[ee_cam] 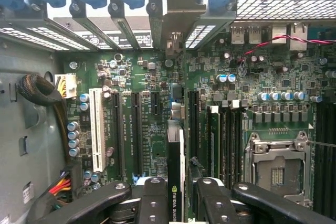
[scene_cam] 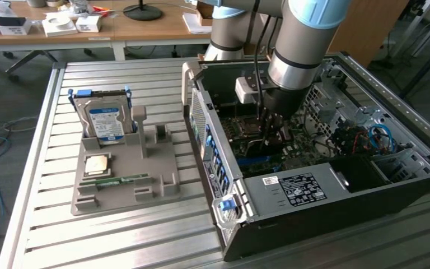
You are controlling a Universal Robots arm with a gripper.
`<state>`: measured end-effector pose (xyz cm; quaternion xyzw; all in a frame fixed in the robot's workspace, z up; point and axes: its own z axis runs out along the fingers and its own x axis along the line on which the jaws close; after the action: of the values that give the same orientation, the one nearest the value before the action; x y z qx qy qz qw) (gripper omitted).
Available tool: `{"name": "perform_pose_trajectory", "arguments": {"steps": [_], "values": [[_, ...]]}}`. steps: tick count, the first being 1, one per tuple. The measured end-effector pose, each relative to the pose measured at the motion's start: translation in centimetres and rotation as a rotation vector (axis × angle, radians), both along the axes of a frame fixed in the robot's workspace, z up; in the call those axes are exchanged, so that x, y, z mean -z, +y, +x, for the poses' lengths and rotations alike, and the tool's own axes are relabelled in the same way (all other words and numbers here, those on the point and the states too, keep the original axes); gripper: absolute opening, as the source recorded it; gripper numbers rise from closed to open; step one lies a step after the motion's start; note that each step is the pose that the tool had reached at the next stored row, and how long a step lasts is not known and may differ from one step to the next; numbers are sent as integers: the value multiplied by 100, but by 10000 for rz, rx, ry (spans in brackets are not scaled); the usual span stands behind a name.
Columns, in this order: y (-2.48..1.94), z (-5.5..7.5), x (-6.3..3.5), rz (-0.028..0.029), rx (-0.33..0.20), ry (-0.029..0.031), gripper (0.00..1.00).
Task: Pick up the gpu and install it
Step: 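Insert the gpu into the slot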
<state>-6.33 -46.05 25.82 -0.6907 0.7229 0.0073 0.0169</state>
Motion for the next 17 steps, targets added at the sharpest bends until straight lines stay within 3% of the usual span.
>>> {"name": "perform_pose_trajectory", "arguments": {"steps": [17], "values": [[-3,0,21,2,0,-1,26]]}}
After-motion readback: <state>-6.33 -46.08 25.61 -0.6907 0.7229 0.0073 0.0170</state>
